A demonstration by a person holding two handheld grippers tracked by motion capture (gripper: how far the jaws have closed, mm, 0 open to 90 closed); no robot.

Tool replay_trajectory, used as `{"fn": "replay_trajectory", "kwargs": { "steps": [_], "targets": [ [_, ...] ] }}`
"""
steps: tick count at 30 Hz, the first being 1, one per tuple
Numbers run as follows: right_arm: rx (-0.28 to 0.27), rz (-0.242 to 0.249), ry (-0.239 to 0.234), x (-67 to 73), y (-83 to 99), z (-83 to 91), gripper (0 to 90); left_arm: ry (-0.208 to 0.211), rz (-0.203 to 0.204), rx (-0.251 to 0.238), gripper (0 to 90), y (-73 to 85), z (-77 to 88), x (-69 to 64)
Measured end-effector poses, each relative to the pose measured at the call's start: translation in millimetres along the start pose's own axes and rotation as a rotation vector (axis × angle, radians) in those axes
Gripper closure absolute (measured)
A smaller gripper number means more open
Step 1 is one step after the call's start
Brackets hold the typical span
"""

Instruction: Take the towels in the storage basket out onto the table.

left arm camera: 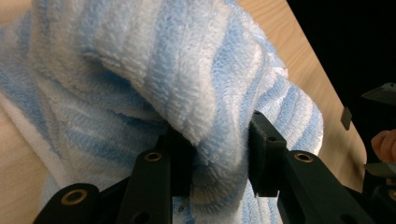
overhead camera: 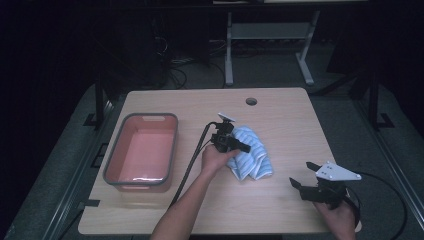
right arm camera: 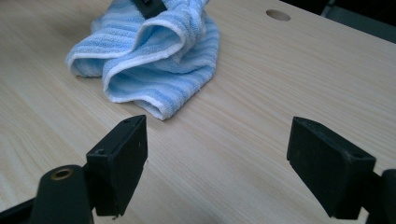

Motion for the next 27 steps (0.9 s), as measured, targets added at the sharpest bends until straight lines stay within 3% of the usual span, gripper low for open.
{"fn": "replay_trajectory", "kwargs": {
  "steps": [11,27],
  "targets": [
    [0.011,-0.007,-0.010,0.4,1.2,-2.1,19.7,-0.006,-0.011,-0.006,62.7,1.0,-2.1,1.2],
    [0.018,-0.008,-0.012,1.6,1.1,-3.4,19.4,-0.030,-0.032,-0.025,41.1,1.1,12.7,-1.6]
  ]
}}
Point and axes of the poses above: each handheld gripper's, and its own axes: z roughly backward along the jaws, y roughly out of its underside, x roughly to its left, the point moved 1 cm from there along -z, roughly forward along the jaws, and after that the axes turned 9 degrees about z, right-handed, at the moved point
